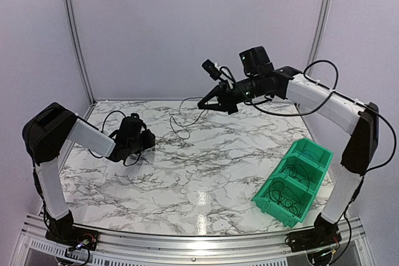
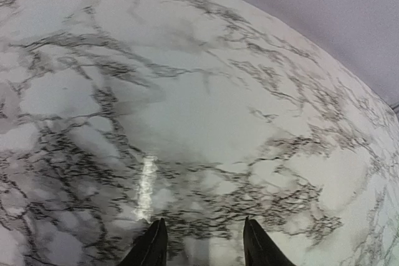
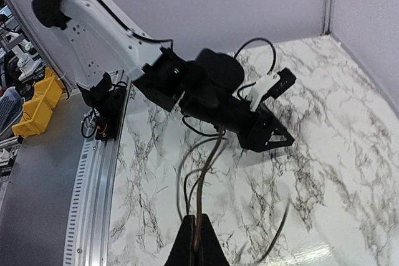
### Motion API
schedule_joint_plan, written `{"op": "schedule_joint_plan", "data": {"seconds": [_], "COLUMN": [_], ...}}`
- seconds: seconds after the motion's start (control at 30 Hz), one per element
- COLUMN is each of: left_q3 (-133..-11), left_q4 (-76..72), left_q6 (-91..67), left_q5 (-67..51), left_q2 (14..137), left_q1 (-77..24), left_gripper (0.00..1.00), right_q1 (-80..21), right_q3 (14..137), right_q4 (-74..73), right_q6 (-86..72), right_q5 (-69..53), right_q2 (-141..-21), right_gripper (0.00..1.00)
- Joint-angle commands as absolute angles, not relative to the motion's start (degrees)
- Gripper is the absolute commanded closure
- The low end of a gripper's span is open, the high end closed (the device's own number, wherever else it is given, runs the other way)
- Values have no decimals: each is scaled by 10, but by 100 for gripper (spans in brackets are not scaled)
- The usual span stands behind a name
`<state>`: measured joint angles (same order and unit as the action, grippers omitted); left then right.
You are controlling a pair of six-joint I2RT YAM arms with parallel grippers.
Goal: Untangle the cables
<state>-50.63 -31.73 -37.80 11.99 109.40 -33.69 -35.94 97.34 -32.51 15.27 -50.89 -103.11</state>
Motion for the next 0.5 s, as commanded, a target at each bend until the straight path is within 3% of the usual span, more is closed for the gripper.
{"op": "schedule_joint_plan", "data": {"seconds": [0.0,0.47], "left_q3": [-471,-434], "left_q4": [-322,-314], "left_q6": [-397,-361], "left_q5": [142,110], "left_q2": [1076,967], "left_q1": [-298,-282], "left_gripper": [56,51], "right_q1": [-348,-306], "right_q3": [1027,1003], "right_q4": [-347,-348], "right_q6": [177,185], "right_q5": [-530,-518], "right_q2": [-978,-973], "right_gripper": [100,100]}}
